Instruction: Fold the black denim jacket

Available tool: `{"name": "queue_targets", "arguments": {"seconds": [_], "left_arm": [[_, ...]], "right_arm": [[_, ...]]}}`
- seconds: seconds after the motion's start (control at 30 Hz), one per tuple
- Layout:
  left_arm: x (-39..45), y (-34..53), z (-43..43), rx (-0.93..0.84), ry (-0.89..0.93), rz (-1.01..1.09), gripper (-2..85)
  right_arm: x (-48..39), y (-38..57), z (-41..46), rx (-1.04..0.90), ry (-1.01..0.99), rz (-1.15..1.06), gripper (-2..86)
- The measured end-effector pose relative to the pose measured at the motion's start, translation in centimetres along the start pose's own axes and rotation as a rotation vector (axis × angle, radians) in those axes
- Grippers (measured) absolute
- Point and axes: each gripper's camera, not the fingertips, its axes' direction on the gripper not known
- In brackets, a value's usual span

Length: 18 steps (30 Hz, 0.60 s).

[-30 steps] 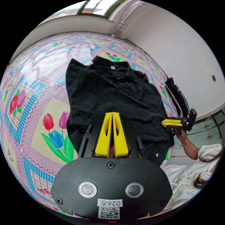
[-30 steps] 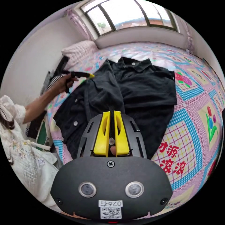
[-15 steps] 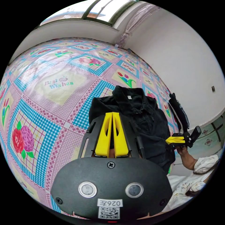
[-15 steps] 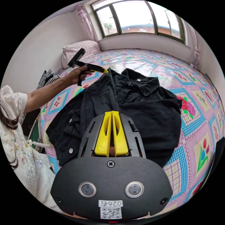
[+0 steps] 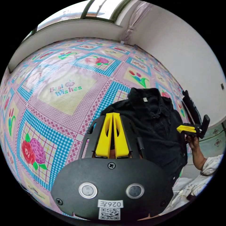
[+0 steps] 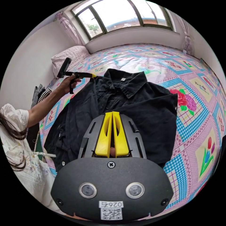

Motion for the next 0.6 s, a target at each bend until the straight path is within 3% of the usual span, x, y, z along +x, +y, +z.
{"name": "queue_targets", "arguments": {"seconds": [0.1,0.2,0.27,0.43,0.53,0.6], "left_arm": [[-2.1,0.9,0.2,-0.009,0.097,-0.089,-1.0],[-0.9,2.3,-2.5,0.069,0.076,-0.079,-1.0],[1.2,3.2,-4.5,0.213,0.196,0.006,-1.0],[0.6,2.0,0.2,0.023,-0.014,-0.022,-0.9],[-3.9,4.0,1.1,0.078,0.171,-0.177,-0.9],[-4.9,4.9,0.8,0.097,0.191,-0.252,-0.9]], "right_arm": [[1.3,-0.1,1.5,-0.104,0.098,0.004,-0.9],[2.2,1.1,-1.7,-0.001,0.039,0.075,-0.9],[2.7,1.7,-3.4,0.048,0.083,0.111,-0.9],[5.7,0.4,-3.4,0.099,0.053,0.190,-0.9],[7.7,-0.7,-1.1,-0.017,0.098,0.211,-0.9],[9.0,0.2,-1.0,-0.088,0.096,0.261,-0.8]]}}
